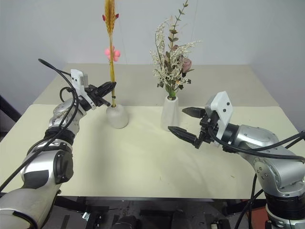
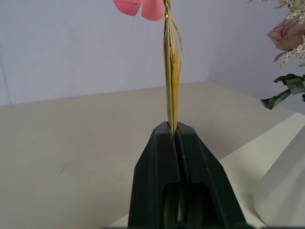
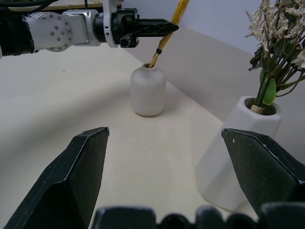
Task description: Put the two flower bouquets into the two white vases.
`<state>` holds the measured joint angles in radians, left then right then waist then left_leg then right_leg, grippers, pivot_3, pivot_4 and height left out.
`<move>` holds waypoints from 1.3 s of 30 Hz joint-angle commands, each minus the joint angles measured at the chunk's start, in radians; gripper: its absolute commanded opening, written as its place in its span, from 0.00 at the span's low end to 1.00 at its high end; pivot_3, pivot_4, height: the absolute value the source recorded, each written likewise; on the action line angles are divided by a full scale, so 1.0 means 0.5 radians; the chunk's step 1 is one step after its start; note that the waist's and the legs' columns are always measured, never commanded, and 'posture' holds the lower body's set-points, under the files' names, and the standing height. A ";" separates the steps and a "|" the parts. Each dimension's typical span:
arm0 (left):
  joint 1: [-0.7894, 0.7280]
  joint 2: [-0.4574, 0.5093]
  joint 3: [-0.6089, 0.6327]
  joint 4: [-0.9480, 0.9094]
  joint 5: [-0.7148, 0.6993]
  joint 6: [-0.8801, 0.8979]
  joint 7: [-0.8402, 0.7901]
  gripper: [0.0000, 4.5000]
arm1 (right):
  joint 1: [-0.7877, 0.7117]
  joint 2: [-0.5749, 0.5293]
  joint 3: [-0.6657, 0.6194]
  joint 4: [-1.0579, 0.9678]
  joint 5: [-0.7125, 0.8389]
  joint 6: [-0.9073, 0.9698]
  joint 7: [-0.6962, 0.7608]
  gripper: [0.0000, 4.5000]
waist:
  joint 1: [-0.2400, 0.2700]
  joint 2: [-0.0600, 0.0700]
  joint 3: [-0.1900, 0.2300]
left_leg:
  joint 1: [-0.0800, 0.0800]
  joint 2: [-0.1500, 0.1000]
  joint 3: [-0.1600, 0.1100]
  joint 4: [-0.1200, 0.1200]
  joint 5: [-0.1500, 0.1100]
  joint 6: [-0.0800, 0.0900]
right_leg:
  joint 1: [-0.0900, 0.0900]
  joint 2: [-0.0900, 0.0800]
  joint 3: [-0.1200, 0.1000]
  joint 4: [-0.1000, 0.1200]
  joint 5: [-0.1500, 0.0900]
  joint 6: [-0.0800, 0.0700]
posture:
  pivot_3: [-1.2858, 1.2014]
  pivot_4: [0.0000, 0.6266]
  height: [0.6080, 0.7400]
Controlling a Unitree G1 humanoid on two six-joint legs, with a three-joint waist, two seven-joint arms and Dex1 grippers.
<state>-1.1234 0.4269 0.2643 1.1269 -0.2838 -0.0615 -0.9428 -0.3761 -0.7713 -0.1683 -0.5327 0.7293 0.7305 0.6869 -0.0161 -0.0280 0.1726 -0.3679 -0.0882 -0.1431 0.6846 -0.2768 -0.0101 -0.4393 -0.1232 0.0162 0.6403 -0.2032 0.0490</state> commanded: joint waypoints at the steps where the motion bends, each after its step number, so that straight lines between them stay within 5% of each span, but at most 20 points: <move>1: 0.032 0.010 0.003 -0.014 -0.003 0.038 -0.025 0.00 | -0.002 -0.002 -0.045 -0.069 0.022 -0.018 -0.010 1.00 | 0.000 0.000 0.000 | 0.000 0.000 0.000 0.000 0.000 0.000 | 0.000 0.000 0.000 0.000 0.000 0.000 | 0.52 0.24 1.00; 39: 0.220 -0.037 0.019 -0.296 -0.070 -0.172 -0.023 0.00 | 0.032 0.020 -0.054 -0.104 0.048 -0.004 -0.045 1.00 | 0.002 0.000 0.000 | 0.000 0.000 0.000 0.000 0.000 0.000 | 0.000 0.000 0.000 0.000 0.000 0.000 | 0.52 0.24 1.00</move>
<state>-1.0280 0.4146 0.2753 1.0090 -0.3172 -0.1355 -0.9607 -0.3432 -0.7587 -0.1707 -0.5564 0.7320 0.7306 0.6687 -0.0152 -0.0281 0.1726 -0.3681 -0.0881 -0.1432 0.6847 -0.2768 -0.0101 -0.4393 -0.1232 0.0162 0.6400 -0.2032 0.0489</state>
